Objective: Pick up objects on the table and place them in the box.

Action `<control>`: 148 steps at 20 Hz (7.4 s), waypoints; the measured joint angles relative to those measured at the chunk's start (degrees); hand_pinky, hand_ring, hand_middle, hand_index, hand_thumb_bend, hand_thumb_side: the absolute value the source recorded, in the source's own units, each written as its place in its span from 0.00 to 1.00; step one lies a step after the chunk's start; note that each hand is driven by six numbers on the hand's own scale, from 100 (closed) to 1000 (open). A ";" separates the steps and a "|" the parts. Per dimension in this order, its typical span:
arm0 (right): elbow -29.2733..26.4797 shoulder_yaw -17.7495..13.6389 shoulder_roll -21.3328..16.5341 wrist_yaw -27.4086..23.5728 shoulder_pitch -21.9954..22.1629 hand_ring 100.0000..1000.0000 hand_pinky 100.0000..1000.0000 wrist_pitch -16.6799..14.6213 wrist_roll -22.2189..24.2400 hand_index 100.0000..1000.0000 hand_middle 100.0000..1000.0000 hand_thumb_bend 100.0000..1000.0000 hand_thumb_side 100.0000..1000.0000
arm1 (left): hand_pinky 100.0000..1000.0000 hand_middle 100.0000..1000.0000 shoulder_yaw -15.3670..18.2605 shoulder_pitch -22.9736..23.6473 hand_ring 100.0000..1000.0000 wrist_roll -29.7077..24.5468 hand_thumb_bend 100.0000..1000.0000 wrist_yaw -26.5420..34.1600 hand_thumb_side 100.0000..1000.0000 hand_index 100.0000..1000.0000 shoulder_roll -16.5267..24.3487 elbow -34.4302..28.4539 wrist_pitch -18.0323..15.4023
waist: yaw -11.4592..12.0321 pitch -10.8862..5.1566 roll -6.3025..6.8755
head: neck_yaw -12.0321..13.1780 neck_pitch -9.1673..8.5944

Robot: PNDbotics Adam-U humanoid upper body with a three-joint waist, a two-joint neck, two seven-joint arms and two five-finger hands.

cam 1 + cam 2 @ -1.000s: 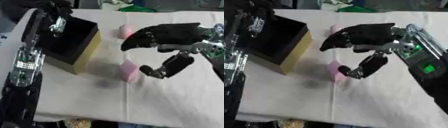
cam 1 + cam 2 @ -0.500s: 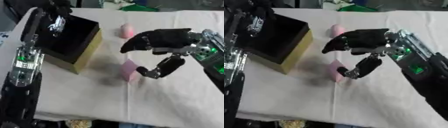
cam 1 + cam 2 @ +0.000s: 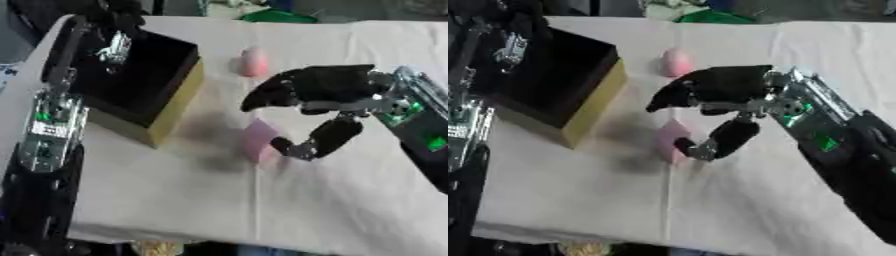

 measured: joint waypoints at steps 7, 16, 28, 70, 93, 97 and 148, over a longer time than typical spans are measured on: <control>0.99 0.38 0.44 0.87 0.19 0.91 0.91 -0.28 -0.28 0.98 0.88 0.00 0.61 | 0.59 0.50 0.00 0.00 0.48 0.00 0.00 0.00 0.50 0.71 0.00 0.00 0.00 | 0.00 0.00 0.02 | 0.04 0.00; 2.98 0.50 1.77 1.96 0.49 0.91 0.91 -0.68 -0.68 0.98 0.87 0.00 0.62 | 0.59 0.50 0.00 -0.04 0.48 -0.01 0.00 0.02 0.50 0.71 -0.02 -0.01 0.00 | 0.23 0.27 0.30 | 0.01 0.00; 5.48 0.51 2.81 3.58 0.63 0.91 0.91 -1.28 -1.27 0.98 0.86 0.00 0.64 | 0.59 0.50 0.00 -0.07 0.48 -0.02 0.00 0.16 0.50 0.71 -0.04 -0.02 0.00 | 0.64 0.41 0.29 | -0.18 0.00; 12.61 -0.87 4.95 9.22 1.20 0.85 0.89 -4.04 -4.04 0.96 0.63 0.00 0.28 | 0.59 0.50 0.00 -0.76 0.48 -0.11 0.00 0.26 0.50 0.71 -0.48 -0.02 -0.12 | 1.32 1.02 0.80 | -0.33 0.00; 9.51 -3.23 3.36 6.29 -0.99 0.73 0.82 -7.65 -7.90 0.90 0.36 0.00 0.09 | 0.59 0.50 0.01 -0.57 0.48 0.06 0.00 0.55 0.50 0.72 -0.51 -0.14 -0.06 | 1.97 0.20 0.32 | -0.29 0.00; 8.74 -4.93 3.03 5.53 -2.97 0.73 0.82 -6.47 -7.85 0.90 0.36 0.00 0.09 | 0.59 0.50 -0.35 -0.38 0.48 -0.19 0.00 1.21 0.49 0.72 -1.65 -1.13 0.18 | 3.68 -0.30 -0.45 | -0.95 -0.02; 27.33 -15.39 17.29 27.21 -14.12 0.85 0.85 -6.87 -19.03 1.00 1.00 0.00 0.16 | 0.59 0.50 -8.11 -3.21 0.48 -7.79 0.00 9.33 0.46 0.72 -11.73 -9.77 2.76 | 16.69 0.55 -2.48 | -15.32 -3.53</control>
